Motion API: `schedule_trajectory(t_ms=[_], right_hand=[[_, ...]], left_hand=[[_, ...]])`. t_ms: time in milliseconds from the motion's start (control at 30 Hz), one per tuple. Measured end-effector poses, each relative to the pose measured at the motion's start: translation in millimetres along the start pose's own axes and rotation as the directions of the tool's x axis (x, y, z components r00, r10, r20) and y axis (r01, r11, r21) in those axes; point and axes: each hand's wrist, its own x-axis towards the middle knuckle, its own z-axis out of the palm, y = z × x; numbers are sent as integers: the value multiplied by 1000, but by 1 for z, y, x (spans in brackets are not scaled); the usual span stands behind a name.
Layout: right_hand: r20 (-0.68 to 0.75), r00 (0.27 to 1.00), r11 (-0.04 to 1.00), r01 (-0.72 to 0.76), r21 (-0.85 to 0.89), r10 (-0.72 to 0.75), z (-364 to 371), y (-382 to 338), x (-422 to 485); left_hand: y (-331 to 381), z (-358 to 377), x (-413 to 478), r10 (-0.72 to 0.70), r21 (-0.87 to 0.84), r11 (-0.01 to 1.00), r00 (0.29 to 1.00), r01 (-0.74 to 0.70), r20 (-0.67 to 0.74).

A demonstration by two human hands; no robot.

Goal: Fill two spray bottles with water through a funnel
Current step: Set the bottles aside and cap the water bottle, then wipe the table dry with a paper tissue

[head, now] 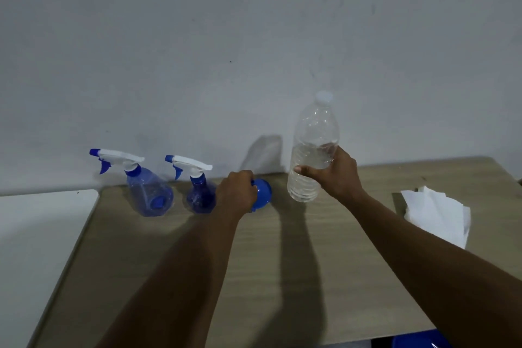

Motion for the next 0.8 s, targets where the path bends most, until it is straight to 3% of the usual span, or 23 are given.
schedule_trajectory(t_ms=[233,367,533,800], right_hand=[[-2,998,997,-64,47,64,22,25,2],[80,995,997,-64,33,61,20,22,4],[243,945,975,-220,-23,219,1,31,-5],[1,950,941,-310,-136,313,-64,64,-71]], left_hand=[[0,24,17,-35,66,997,999,34,16],[2,27,21,-47,72,996,999,45,20],[3,24,7,-22,56,998,998,25,-57],[22,28,-46,94,-28,995,994,-95,-58]])
